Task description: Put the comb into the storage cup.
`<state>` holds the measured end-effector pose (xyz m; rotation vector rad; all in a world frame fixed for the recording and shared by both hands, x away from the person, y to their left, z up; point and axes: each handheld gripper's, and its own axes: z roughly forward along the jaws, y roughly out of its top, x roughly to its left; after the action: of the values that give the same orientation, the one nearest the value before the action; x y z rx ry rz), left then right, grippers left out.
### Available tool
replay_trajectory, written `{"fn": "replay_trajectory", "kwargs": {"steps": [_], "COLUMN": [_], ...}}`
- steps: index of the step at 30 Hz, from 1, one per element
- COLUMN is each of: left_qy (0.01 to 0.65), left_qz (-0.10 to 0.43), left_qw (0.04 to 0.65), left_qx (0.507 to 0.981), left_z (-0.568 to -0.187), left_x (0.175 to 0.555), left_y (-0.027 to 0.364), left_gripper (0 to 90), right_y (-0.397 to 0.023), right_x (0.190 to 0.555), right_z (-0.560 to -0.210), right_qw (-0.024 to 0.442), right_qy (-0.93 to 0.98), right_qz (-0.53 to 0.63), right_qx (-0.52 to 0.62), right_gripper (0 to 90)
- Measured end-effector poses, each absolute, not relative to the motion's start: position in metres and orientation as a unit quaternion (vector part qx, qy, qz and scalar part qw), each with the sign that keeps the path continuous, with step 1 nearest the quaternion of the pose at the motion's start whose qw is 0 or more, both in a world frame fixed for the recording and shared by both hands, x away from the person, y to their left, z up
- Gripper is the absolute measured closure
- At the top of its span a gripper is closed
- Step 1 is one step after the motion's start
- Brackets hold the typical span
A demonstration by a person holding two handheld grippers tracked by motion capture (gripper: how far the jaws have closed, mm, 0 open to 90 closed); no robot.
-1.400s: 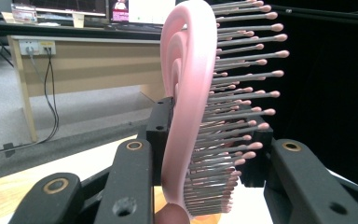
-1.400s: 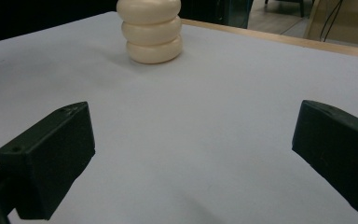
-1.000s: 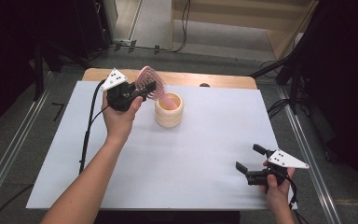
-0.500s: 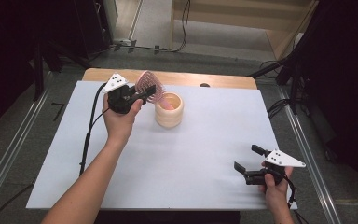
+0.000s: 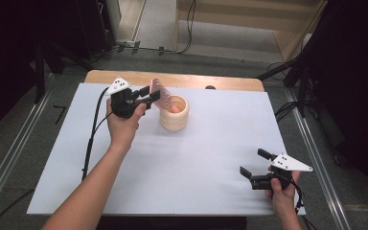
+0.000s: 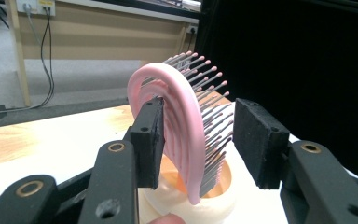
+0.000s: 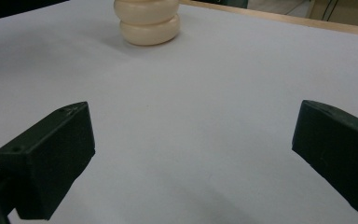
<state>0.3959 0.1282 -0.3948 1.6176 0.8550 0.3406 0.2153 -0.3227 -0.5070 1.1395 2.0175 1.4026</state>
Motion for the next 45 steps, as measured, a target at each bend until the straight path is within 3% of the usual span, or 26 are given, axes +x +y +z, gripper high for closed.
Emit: {"fn": "replay_trajectory", "kwargs": {"steps": [5, 11, 16, 25, 29, 31, 45], "left_qy": [0.362, 0.360, 0.367, 0.346, 0.336, 0.332, 0.335], "left_qz": [0.138, 0.137, 0.139, 0.146, 0.149, 0.146, 0.154], "left_qw": [0.606, 0.606, 0.604, 0.612, 0.616, 0.613, 0.599], "left_qx": [0.695, 0.696, 0.693, 0.696, 0.697, 0.702, 0.711], "left_z": [-0.396, -0.396, -0.401, -0.403, -0.404, -0.406, -0.421], "left_x": [0.394, 0.392, 0.390, 0.380, 0.373, 0.370, 0.348], "left_y": [0.133, 0.135, 0.141, 0.146, 0.149, 0.152, 0.170], "left_gripper": [47.7, 47.5, 39.4, 15.6, 9.8, 0.8, 0.0], "right_y": [-0.323, -0.322, -0.322, -0.322, -0.322, -0.322, -0.322], "right_x": [0.215, 0.216, 0.215, 0.215, 0.215, 0.215, 0.216], "right_z": [-0.507, -0.507, -0.506, -0.507, -0.507, -0.507, -0.507], "right_qw": [0.215, 0.214, 0.214, 0.215, 0.215, 0.215, 0.216], "right_qy": [0.727, 0.728, 0.726, 0.727, 0.727, 0.727, 0.727], "right_qz": [0.506, 0.506, 0.508, 0.507, 0.507, 0.507, 0.506], "right_qx": [0.410, 0.410, 0.411, 0.411, 0.410, 0.411, 0.410], "right_gripper": [0.0, 0.0, 0.0, 0.0, 0.0, 0.0, 0.0]}}
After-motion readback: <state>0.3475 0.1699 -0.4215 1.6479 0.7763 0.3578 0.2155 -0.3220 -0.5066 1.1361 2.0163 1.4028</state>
